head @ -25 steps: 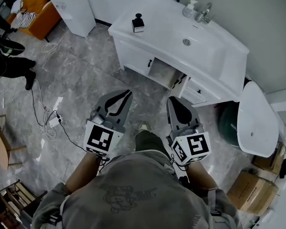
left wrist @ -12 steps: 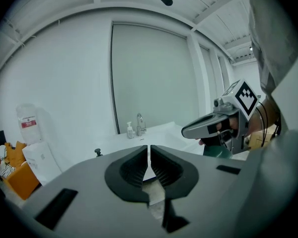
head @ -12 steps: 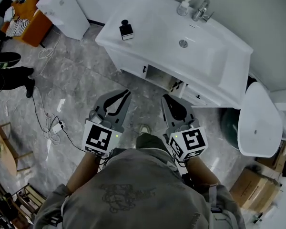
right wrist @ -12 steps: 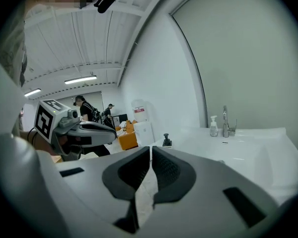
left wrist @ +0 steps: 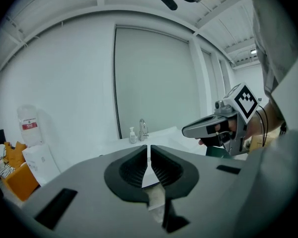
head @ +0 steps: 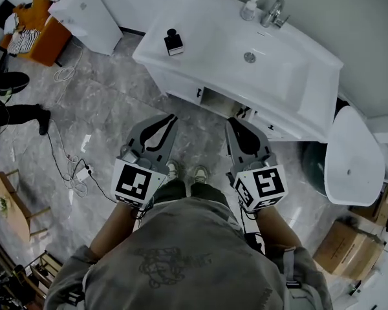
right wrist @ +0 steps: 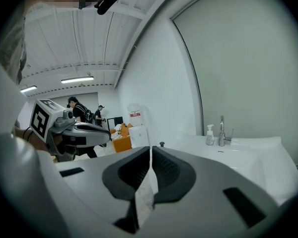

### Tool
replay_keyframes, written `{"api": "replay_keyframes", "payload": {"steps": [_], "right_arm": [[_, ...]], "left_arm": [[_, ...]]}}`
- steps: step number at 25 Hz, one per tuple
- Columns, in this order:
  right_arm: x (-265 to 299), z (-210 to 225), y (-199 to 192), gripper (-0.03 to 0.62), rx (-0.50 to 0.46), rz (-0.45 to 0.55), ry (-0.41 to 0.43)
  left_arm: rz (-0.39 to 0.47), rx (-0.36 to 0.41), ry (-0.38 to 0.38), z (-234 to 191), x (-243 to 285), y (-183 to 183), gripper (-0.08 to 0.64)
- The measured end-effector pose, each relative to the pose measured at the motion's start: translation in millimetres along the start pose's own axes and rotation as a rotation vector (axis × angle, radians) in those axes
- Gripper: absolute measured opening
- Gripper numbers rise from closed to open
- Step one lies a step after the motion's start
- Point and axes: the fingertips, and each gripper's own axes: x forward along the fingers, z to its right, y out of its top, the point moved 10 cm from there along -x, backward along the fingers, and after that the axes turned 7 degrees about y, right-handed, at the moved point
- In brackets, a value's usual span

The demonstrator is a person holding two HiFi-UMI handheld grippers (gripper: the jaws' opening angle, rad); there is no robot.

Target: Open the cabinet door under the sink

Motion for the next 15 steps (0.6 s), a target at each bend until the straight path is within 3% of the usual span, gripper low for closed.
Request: {"api": "replay_keyframes", "payload": {"steps": [7, 13, 15], "right_arm": [[-1, -12, 4, 0.034, -0.021, -0.003, -0.08], [10, -11, 1, 0.034, -0.03, -0.01, -0.116], [13, -8, 1, 0.034, -0.03, -0.004, -0.13]], "left_arm": [[0.06, -0.004, -0.084, -11, 11, 3, 0.031], [0.063, -0.017, -0.085, -22, 24, -11, 0.033], [0.053, -0.022, -0.086, -24, 32, -17, 0.141]]}}
